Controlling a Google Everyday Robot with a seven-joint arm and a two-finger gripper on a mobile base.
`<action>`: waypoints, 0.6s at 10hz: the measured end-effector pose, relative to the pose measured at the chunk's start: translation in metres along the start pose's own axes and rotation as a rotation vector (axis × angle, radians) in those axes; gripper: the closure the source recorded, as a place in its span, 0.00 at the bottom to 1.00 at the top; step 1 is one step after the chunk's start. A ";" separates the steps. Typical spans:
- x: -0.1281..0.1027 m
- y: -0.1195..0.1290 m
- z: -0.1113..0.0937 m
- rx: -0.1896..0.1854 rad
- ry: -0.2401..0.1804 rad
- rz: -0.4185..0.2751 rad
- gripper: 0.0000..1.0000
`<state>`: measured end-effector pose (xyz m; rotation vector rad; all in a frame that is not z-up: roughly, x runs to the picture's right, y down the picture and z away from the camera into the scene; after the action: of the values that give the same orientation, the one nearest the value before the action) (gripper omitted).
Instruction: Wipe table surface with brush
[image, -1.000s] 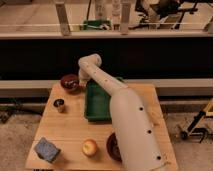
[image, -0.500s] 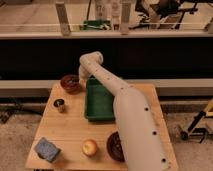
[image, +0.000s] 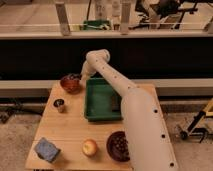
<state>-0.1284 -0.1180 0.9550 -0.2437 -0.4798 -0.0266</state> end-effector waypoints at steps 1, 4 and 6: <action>-0.001 0.001 -0.009 -0.002 -0.013 -0.012 1.00; -0.004 0.025 -0.045 -0.029 -0.058 -0.073 1.00; -0.010 0.049 -0.053 -0.102 -0.097 -0.119 1.00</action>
<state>-0.1089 -0.0831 0.8937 -0.3170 -0.5898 -0.1561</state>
